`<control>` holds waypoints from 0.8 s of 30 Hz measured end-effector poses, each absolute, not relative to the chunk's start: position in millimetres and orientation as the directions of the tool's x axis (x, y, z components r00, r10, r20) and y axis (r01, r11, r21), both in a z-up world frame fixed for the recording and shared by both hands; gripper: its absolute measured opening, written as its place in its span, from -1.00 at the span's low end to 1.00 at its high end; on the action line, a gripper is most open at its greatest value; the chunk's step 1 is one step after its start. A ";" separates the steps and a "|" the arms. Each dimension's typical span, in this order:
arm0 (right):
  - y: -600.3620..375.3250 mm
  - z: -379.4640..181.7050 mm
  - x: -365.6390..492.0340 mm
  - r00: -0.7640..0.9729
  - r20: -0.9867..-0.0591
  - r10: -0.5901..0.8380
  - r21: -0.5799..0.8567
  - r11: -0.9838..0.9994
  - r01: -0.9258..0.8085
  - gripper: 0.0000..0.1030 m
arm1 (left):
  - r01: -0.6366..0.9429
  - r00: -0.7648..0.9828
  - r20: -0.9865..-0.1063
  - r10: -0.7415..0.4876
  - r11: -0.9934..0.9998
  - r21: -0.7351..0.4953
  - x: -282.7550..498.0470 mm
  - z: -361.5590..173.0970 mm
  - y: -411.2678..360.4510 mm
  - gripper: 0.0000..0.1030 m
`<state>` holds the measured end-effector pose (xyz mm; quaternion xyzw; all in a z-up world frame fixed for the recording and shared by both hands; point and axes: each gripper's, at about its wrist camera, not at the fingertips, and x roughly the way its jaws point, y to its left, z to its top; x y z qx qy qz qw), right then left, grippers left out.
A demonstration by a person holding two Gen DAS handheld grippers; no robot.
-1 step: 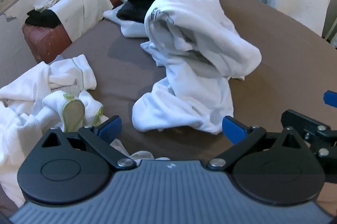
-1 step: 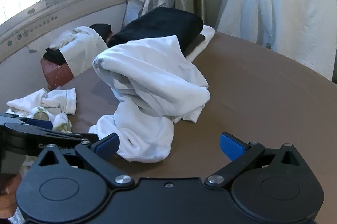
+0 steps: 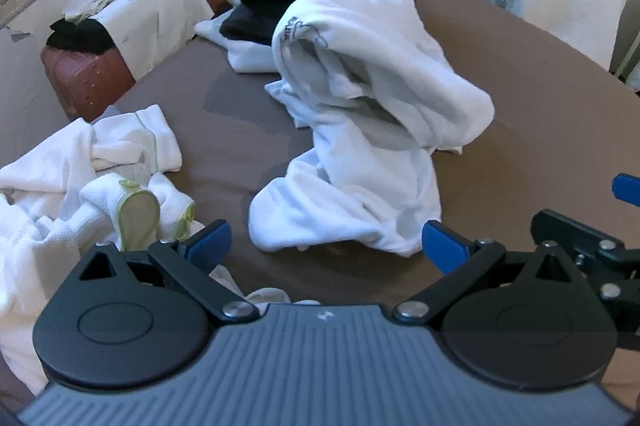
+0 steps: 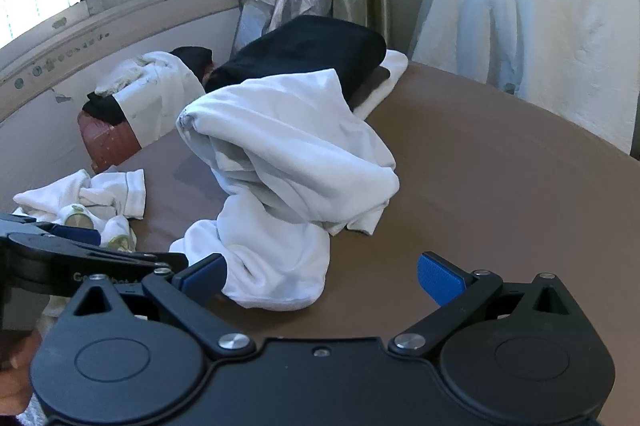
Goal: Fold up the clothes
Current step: 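Move both grippers toward the crumpled white T-shirt on the table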
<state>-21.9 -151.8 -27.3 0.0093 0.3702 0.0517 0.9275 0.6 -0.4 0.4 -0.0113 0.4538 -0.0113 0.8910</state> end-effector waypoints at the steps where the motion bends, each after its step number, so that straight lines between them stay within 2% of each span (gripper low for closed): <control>1: -150.7 -28.5 -22.0 0.718 -0.688 0.102 0.056 0.995 -0.088 1.00 | 0.013 0.581 -0.813 -0.039 0.999 -0.039 1.1 0.7 -0.7 1.00; 8: -148.3 -27.3 -23.4 0.717 -0.686 0.124 0.066 0.992 -0.109 1.00 | 0.028 0.559 -0.822 -0.112 0.993 -0.116 2.7 1.4 5.1 0.97; 15: -138.6 -16.4 -31.2 0.760 -0.645 0.080 -0.044 0.989 -0.142 1.00 | 0.029 0.598 -0.789 -0.141 0.988 -0.154 -7.0 -4.9 12.8 0.97; 24: -135.8 -23.7 -24.1 0.755 -0.652 0.077 -0.030 0.991 -0.127 1.00 | -0.009 0.602 -0.791 -0.104 0.990 -0.137 -1.9 -16.2 21.9 0.97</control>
